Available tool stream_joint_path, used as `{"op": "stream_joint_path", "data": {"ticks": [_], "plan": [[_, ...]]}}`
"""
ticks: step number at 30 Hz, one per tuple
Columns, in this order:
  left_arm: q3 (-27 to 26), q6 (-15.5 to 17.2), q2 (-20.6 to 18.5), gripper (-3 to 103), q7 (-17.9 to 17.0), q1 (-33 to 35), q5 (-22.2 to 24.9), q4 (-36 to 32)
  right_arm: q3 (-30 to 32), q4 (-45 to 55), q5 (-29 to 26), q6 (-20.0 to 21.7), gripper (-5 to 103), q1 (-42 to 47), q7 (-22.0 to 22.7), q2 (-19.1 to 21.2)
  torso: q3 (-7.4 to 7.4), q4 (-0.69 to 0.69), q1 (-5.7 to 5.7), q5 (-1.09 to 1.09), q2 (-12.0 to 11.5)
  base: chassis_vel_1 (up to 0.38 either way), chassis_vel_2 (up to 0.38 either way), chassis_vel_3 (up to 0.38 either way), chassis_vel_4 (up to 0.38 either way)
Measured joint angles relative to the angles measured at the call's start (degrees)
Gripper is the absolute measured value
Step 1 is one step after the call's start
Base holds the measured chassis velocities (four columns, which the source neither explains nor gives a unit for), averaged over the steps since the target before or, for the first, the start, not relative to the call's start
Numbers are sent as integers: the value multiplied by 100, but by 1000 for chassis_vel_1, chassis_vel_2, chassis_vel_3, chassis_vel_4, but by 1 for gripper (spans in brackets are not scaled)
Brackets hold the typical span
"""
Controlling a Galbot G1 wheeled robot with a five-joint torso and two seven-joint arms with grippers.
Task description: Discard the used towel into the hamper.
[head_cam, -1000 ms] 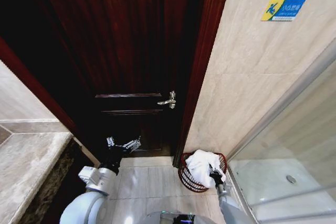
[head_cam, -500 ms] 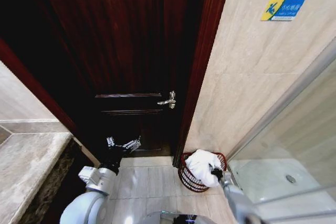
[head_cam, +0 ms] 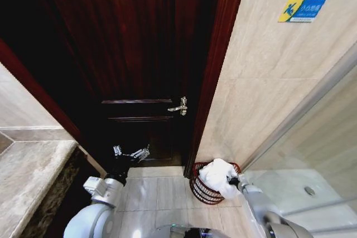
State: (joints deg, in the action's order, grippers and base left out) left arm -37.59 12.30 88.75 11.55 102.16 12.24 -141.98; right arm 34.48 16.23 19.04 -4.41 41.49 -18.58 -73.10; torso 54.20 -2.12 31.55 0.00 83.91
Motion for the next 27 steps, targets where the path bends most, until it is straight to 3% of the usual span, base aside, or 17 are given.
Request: {"op": "stream_joint_path", "data": {"ticks": [1,3,5,9,11,12,15,17,19,20,22,24,27], "plan": [[0,0,0,100,0,0,0,0,-8,59,-215,41,16,39,-1,0,0,1,0,-1,0,0,0,0,0],[0,0,0,100,0,0,0,0,-15,113,-361,57,16,70,-6,5,0,1,0,0,0,0,0,0,0],[0,0,0,100,0,0,0,0,-52,472,-967,114,27,246,-117,45,0,1,0,0,0,0,0,0,0],[0,0,0,100,0,0,0,0,-80,1025,-1637,-8,43,493,-277,50,0,2,0,1,0,0,0,0,0],[0,0,1,100,0,0,0,0,-80,1222,-1750,-45,43,584,-295,44,0,2,0,1,0,0,0,0,0],[0,0,0,100,0,0,0,0,-82,1378,-1822,-48,49,660,-299,42,0,1,0,1,0,0,0,0,0],[0,0,0,100,0,0,0,0,-143,2863,-2396,422,66,1417,-327,184,0,0,0,1,0,0,0,0,0],[0,0,-2,100,0,0,0,0,-144,3199,-2508,539,66,1596,-332,240,0,0,0,-4,0,0,0,0,0],[0,0,-1,100,0,0,0,0,-96,4163,-2774,714,77,2142,-331,388,0,1,0,2,0,0,0,0,0],[0,0,1,100,0,0,0,0,-57,4623,-3001,779,87,2441,-310,459,0,1,0,-2,1,0,0,0,0],[0,0,0,100,0,0,0,0,-40,4897,-3205,847,87,2630,-285,494,0,2,-1,-3,1,0,0,0,0],[0,0,0,100,0,0,0,0,-44,5233,-3559,975,97,2858,-266,509,-1,3,-1,-1,1,0,0,0,0],[0,0,0,100,0,0,0,0,-115,5334,-3925,1177,100,2925,-274,409,-1,2,-1,-2,1,0,0,0,0]]}}
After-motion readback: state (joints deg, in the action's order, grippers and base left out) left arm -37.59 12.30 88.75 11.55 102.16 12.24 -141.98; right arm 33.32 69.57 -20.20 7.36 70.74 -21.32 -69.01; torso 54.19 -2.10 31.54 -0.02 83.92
